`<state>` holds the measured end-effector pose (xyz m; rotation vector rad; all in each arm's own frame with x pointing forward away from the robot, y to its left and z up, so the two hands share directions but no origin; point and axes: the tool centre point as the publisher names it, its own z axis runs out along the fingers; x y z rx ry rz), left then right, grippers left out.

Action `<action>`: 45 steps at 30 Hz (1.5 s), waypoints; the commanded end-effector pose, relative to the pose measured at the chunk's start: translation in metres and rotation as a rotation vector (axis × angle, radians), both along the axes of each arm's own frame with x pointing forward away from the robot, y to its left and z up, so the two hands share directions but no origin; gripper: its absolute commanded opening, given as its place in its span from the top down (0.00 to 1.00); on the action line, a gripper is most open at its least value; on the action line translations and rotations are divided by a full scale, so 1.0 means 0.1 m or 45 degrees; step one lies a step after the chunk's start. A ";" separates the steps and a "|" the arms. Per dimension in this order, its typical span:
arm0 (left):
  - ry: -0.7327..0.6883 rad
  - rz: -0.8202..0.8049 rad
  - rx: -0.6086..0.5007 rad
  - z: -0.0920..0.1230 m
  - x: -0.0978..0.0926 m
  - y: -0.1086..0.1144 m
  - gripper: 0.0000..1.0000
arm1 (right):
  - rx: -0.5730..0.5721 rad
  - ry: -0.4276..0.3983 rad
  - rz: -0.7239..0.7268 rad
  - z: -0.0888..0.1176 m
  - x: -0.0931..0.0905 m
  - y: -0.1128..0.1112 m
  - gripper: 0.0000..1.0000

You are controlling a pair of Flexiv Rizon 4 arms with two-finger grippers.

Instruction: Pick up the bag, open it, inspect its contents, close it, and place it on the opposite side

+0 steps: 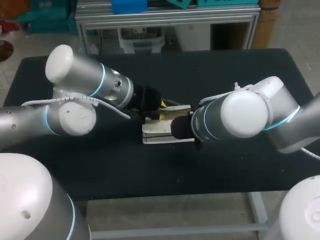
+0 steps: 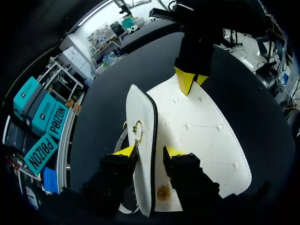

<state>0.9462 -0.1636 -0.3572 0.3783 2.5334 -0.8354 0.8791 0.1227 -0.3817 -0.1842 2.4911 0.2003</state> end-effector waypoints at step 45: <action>-0.077 0.001 -0.032 0.01 -0.36 0.02 0.62 | 0.086 -0.415 -0.035 -0.05 -0.02 -0.02 1.00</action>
